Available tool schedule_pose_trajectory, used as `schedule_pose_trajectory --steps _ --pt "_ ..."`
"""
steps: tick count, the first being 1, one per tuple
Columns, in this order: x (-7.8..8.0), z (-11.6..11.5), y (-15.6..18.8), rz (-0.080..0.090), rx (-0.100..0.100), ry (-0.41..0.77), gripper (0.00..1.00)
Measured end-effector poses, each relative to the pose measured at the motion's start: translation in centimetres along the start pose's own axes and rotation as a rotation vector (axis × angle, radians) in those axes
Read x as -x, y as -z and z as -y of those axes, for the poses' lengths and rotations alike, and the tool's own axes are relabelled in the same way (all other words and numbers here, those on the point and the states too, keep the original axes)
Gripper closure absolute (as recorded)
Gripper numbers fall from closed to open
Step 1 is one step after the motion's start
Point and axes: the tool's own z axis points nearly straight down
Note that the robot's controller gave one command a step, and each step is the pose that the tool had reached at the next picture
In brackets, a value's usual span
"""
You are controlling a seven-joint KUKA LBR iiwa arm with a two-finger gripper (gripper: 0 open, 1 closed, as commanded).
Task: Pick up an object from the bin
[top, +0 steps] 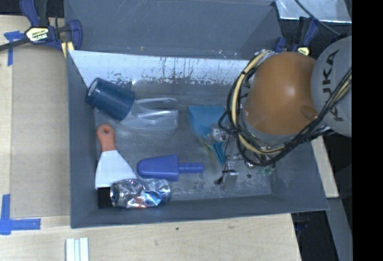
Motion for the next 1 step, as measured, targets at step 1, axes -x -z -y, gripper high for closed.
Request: schedule_pose_trajectory --steps 1 --pt "0.18 0.0 0.41 0.008 0.001 -0.002 0.0"
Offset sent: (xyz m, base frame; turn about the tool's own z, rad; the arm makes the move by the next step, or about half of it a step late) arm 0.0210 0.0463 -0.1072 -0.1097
